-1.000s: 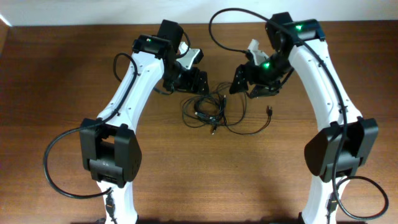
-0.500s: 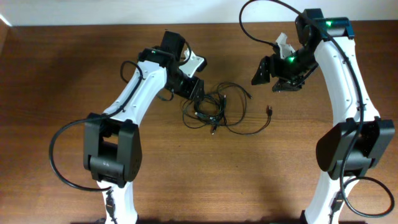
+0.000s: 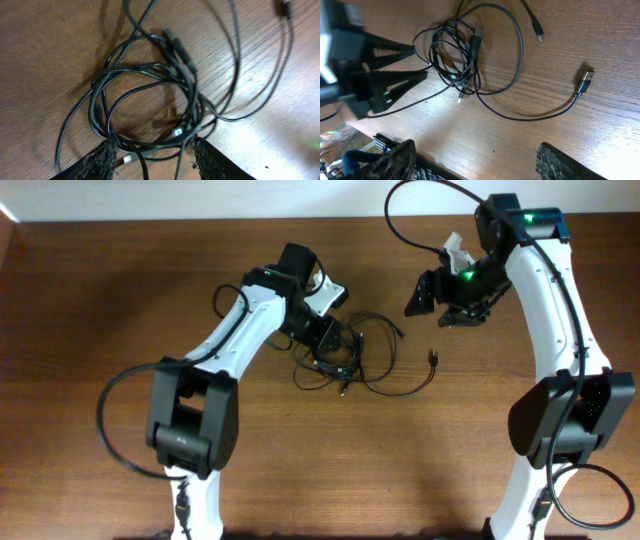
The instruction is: Untangle cables
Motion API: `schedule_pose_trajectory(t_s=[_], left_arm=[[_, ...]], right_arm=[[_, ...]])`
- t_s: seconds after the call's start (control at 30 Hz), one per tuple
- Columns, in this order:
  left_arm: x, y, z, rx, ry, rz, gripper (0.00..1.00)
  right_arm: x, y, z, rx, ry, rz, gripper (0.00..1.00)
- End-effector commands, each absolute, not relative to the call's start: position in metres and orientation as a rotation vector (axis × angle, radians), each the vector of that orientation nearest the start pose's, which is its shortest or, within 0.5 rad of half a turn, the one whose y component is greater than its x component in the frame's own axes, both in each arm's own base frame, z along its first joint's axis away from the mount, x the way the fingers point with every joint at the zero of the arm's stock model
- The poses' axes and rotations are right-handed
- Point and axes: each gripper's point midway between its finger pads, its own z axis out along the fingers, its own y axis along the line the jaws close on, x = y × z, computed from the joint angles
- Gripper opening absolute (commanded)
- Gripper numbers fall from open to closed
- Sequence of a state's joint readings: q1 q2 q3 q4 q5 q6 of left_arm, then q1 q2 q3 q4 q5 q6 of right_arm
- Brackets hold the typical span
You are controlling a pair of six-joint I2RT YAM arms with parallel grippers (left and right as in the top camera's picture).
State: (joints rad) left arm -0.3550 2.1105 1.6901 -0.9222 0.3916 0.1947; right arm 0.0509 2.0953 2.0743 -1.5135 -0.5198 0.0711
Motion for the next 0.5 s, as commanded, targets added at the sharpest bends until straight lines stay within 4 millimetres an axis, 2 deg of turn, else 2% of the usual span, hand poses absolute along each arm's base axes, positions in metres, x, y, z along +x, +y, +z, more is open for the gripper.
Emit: schedule_pose_trajectory(t_s=[0.0, 0.07, 0.2, 0.33, 0.47], left_arm=[[0.403, -0.22, 0.049, 0.859, 2.793, -0.606, 0.54], [0.402, -0.221, 0.045, 0.862, 2.802, -0.606, 0.52], [0.4, -0.217, 0.023, 0.844, 2.863, -0.584, 0.51], [0.403, -0.218, 0.02, 0.83, 2.859, -0.583, 0.5], [0.415, -0.219, 0.019, 0.822, 2.817, -0.552, 0.49]], right_arm=[[0.4, 0.105, 0.186, -0.009, 2.998, 0.788, 0.78], [0.401, 0.104, 0.185, -0.009, 2.997, 0.776, 0.79], [0.401, 0.103, 0.184, -0.009, 3.001, 0.76, 0.82], [0.401, 0.102, 0.184, -0.009, 3.003, 0.754, 0.83], [0.401, 0.102, 0.184, -0.009, 3.002, 0.754, 0.84]])
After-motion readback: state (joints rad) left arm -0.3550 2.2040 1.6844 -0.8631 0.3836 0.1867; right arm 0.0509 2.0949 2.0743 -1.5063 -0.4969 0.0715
